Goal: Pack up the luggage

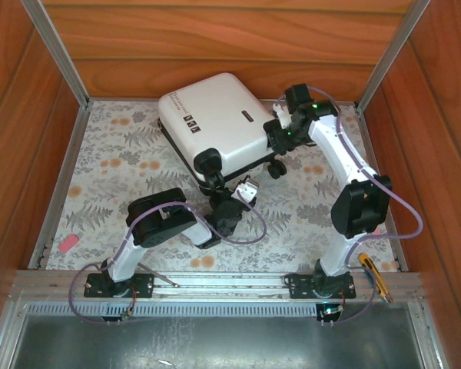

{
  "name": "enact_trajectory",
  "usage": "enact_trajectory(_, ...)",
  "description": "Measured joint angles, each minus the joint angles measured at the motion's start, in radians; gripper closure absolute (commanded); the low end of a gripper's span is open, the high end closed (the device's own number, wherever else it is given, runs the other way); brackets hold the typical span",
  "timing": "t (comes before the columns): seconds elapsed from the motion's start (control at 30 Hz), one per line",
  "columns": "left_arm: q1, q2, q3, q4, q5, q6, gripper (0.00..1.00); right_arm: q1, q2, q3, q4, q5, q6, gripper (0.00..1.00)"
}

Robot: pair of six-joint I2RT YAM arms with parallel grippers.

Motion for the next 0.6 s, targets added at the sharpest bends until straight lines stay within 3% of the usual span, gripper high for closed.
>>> enact_trajectory(0.37, 0.0, 0.0, -0.002, 0.002, 0.0, 0.0, 1.0, -0.031, 0.003, 0.004, 0.011, -0.1, -0.038, 0.33)
enact_trajectory(0.47, 0.0, 0.0, -0.002, 0.002, 0.0, 0.0, 1.0, -0.031, 0.03, 0.008, 0.006, -0.122, -0.053, 0.5)
enact_trajectory(0.6, 0.0, 0.0, -0.002, 0.001, -0.008, -0.002, 1.0, -0.03, 0.066, 0.036, -0.016, -0.155, -0.069, 0.79)
